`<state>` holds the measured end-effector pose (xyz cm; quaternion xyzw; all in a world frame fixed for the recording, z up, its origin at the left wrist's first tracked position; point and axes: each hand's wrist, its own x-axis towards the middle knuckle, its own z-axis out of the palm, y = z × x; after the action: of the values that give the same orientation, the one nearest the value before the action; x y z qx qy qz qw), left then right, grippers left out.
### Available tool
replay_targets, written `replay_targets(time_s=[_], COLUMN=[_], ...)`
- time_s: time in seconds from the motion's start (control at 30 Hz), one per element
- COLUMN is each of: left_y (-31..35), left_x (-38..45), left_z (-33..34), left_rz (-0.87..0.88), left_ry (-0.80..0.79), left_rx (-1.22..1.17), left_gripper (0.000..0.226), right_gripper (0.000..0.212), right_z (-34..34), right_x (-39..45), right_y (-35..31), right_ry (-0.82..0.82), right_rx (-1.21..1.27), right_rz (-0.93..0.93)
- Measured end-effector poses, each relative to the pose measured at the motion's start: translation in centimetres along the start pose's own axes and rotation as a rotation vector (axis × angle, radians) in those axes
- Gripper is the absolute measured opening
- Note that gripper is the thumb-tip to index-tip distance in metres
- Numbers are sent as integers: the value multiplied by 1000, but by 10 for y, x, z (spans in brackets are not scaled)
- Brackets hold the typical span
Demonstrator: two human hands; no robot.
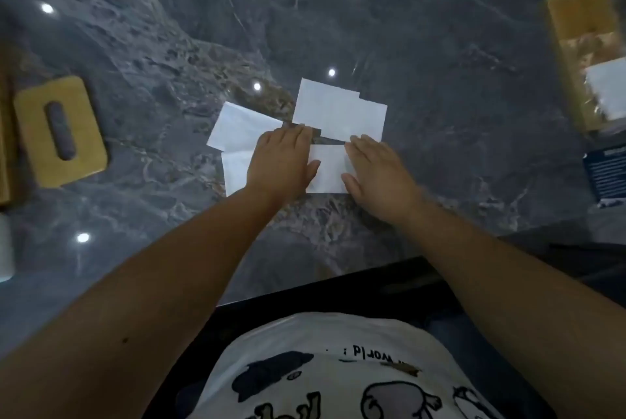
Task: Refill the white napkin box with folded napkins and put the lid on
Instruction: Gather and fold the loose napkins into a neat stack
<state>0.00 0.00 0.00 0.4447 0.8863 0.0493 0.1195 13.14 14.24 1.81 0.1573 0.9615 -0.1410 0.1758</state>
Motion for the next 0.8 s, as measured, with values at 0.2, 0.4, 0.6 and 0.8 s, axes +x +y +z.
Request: replay_targets(time_s=[0.2, 0.4, 0.6, 0.8], left_y=[2, 6, 9, 7], left_x=[15, 21, 25, 18], left_z=[8, 12, 7, 6], left_rz=[7, -40, -28, -35], left_ry=[20, 11, -55, -86], left_rx=[91, 46, 20, -75], left_gripper=[35, 28, 25, 20], right_gripper=[46, 41, 48, 42], right_z=[9, 14, 13, 10], right_x=[13, 16, 18, 15], right_y=[10, 13, 14, 16], right_ry=[107, 156, 120, 165], right_rx=[-20, -31, -26, 15], right_rz=[-30, -24, -19, -6])
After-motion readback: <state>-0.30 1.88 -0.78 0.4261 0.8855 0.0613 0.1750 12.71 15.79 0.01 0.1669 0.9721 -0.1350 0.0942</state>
